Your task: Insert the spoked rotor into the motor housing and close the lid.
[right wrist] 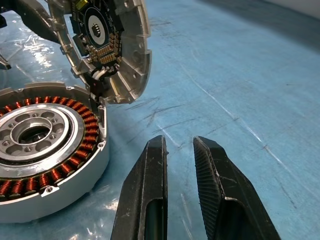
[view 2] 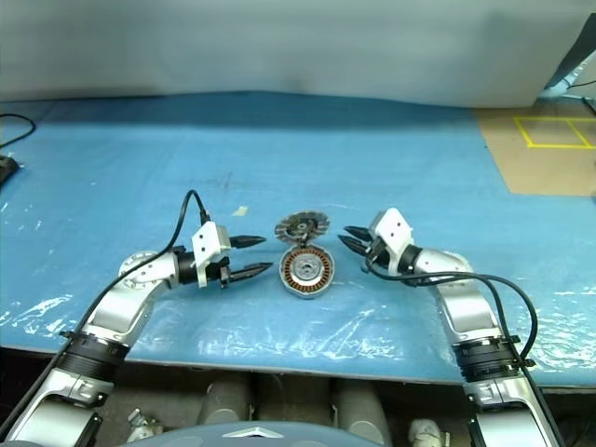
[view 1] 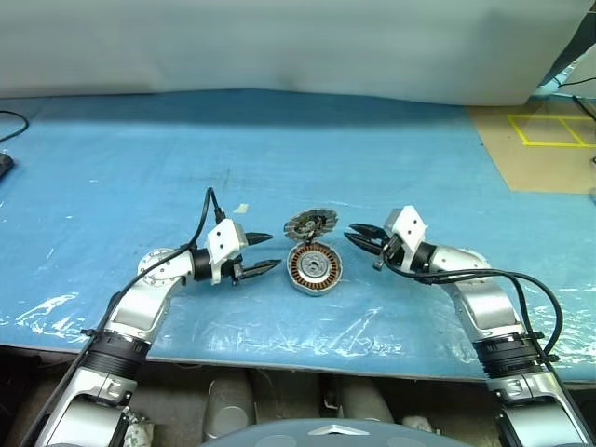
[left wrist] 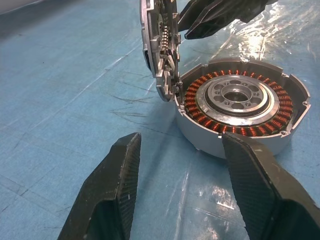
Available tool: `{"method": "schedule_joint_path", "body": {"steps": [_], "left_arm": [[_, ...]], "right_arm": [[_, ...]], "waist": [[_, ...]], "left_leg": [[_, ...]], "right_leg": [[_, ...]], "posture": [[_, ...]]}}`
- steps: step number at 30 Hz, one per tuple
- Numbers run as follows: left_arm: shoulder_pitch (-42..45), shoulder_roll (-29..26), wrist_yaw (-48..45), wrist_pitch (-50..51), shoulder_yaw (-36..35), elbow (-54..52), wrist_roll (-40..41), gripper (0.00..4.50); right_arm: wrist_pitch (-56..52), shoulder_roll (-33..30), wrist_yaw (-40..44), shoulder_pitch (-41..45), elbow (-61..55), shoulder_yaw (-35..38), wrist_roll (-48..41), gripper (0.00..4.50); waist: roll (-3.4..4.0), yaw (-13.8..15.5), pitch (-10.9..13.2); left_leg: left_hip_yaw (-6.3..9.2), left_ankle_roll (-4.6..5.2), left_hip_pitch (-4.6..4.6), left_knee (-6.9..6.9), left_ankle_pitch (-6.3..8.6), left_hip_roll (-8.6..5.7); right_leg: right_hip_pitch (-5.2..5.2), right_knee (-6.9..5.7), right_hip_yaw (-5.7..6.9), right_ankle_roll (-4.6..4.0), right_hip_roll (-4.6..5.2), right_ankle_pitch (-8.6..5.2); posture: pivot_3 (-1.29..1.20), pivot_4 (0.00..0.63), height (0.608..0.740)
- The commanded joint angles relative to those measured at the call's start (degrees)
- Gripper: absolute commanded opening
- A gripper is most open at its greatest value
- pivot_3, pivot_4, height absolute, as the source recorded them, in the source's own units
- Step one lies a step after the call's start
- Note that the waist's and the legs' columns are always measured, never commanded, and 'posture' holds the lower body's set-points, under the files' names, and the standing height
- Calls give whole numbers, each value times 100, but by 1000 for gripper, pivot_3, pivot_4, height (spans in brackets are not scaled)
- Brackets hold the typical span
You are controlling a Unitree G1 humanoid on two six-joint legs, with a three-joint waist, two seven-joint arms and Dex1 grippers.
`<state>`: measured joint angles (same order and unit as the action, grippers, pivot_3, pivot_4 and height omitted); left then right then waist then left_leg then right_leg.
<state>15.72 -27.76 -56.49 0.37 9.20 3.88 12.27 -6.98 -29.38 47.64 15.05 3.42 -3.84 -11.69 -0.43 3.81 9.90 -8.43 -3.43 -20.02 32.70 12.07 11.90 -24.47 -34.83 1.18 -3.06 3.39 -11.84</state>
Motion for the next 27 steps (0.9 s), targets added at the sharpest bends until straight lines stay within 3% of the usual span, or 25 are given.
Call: {"method": "schedule_joint_path", "body": {"steps": [1,8,13,18,23,27], "left_arm": [[60,6,69,-116,-115,-35,5,2734],[153,126,465,-24,-434,87,175,2734],[493,656,1298,161,-1075,59,575,2734],[400,923,1699,384,-1130,-85,562,2734],[162,844,1994,493,-994,-72,172,2734],[297,744,2388,571,-1024,258,-194,2734]], "right_arm": [[117,-37,-151,74,-141,190,25,877],[47,-4,-1189,431,828,237,802,877],[354,370,-1845,693,1491,700,606,877],[868,512,-1803,803,2038,804,543,877],[1316,539,-1165,1073,2710,1161,-62,877],[1907,502,-1190,1332,3361,1304,3,877]], "waist": [[0,0,0],[0,-3,0],[0,-1,0],[0,-20,0],[-1,-80,0],[0,-107,0]], "left_leg": [[0,0,0,0,0,0],[0,-10,0,3,3,-2],[0,-22,-3,4,7,-3],[0,-6,-4,2,-2,-2],[0,-1,-6,3,-2,-2],[0,20,-2,15,9,1]], "right_leg": [[0,0,0,0,0,0],[0,-2,-1,1,0,1],[0,-3,-1,0,0,1],[0,-1,-2,0,-2,1],[-1,2,-1,0,-1,1],[0,-12,0,-3,-1,3]], "posture": [[0,150,740],[0,150,740],[0,150,740],[0,150,740],[0,150,740],[0,150,740]]}}
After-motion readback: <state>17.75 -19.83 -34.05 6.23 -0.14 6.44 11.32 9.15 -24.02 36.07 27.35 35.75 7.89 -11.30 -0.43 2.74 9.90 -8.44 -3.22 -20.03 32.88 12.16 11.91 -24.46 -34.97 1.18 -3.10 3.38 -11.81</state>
